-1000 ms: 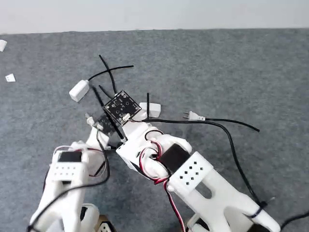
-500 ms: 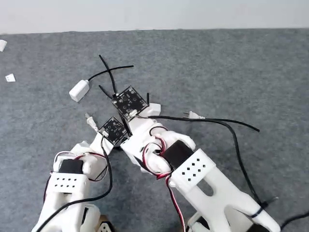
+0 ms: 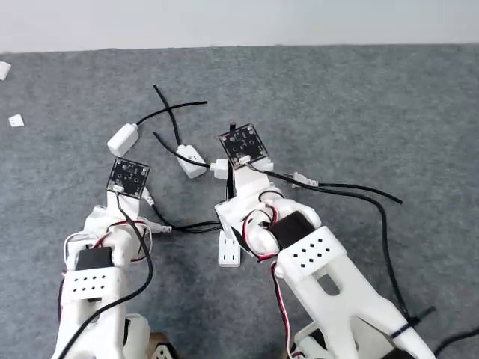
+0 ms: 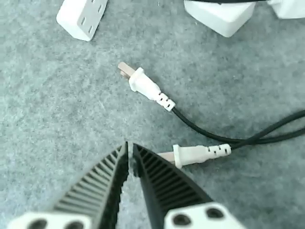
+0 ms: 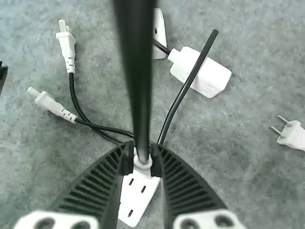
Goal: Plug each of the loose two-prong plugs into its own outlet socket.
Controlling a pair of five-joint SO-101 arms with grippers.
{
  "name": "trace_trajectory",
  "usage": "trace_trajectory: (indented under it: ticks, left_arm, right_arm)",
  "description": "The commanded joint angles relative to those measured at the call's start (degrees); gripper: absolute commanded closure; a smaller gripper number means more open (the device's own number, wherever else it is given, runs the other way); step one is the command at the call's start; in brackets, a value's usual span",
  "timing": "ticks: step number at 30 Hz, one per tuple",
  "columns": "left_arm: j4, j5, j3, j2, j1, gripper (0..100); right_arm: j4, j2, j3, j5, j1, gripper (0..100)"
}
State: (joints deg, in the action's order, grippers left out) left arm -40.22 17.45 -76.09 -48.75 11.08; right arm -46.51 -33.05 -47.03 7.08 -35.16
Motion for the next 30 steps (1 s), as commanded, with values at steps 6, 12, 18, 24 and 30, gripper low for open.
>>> trace_trajectory:
  ticks: [6, 12, 18, 24, 30]
  left_arm:
    - [1.8, -0.7, 0.3, -1.0, 0.4, 99]
    - [1.8, -0.7, 0.3, -0.9, 0.3, 99]
    - [2.0, -0.6, 0.3, -0.7, 0.3, 99]
    - [2.7, 1.6, 0.3, -0.6, 0.3, 99]
    - [2.7, 1.6, 0.3, -0.5, 0.3, 99]
  right_arm:
    - [2.6, 0.1, -3.3, 0.4, 0.8, 99.1]
    - [3.6, 0.0, -4.8, 0.5, 0.4, 99.1]
    - [2.8, -0.6, -5.9, 0.6, 0.3, 99.1]
    - [1.2, -2.6, -5.7, 0.4, -2.1, 99.1]
    - [0.9, -1.5, -6.1, 0.6, -2.9, 99.1]
